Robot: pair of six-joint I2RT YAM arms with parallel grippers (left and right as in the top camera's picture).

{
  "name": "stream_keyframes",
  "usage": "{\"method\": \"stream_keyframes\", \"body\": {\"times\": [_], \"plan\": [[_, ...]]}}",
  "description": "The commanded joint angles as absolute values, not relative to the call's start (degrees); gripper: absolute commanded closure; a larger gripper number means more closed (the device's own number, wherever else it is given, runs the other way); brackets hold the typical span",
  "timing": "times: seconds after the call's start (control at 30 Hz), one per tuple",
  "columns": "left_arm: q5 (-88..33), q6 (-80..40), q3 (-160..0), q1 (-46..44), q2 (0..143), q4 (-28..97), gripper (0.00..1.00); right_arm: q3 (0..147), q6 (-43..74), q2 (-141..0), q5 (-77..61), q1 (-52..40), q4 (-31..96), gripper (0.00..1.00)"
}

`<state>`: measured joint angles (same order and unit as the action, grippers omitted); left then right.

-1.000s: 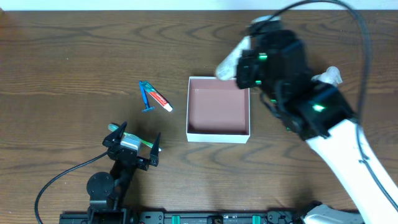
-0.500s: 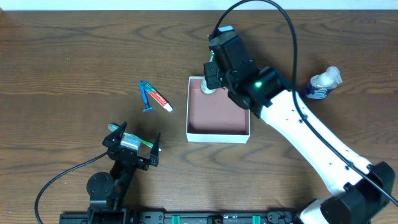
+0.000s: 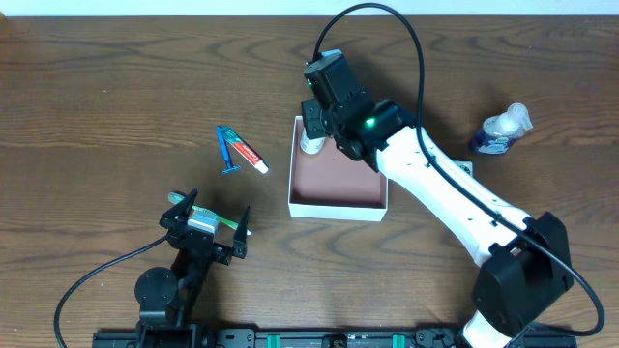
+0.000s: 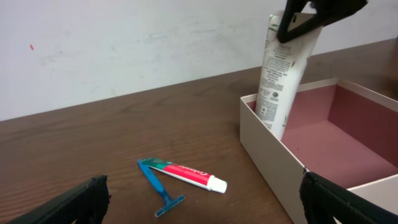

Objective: Pack container
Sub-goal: 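Carry the Pantene tube over the box and stand it upright inside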

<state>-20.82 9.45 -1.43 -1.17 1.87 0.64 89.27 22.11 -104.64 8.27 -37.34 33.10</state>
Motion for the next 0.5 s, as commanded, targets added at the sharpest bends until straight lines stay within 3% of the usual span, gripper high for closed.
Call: {"method": "stream_keyframes", "body": {"times": [0.0,0.1,0.3,0.47], "plan": [[-21.43,10.22,-0.23,-0.82,1.78,2.5,0.02,90.0,23.16,-104.95,8.16,-38.3,32.08,0.99],[-21.43,10.22,-0.23,-0.82,1.78,2.5,0.02,89.97,23.35,-105.08,8.14,-38.5,31.4,0.95],[-21.43,10.22,-0.23,-0.82,1.78,2.5,0.02,90.0,23.33,-105.1,8.12,-39.27,30.33,0.67],[-21.43,10.22,-0.23,-0.82,1.78,2.5,0.02,90.0,23.33,-105.1,8.12,-39.79,30.26,0.56]]}}
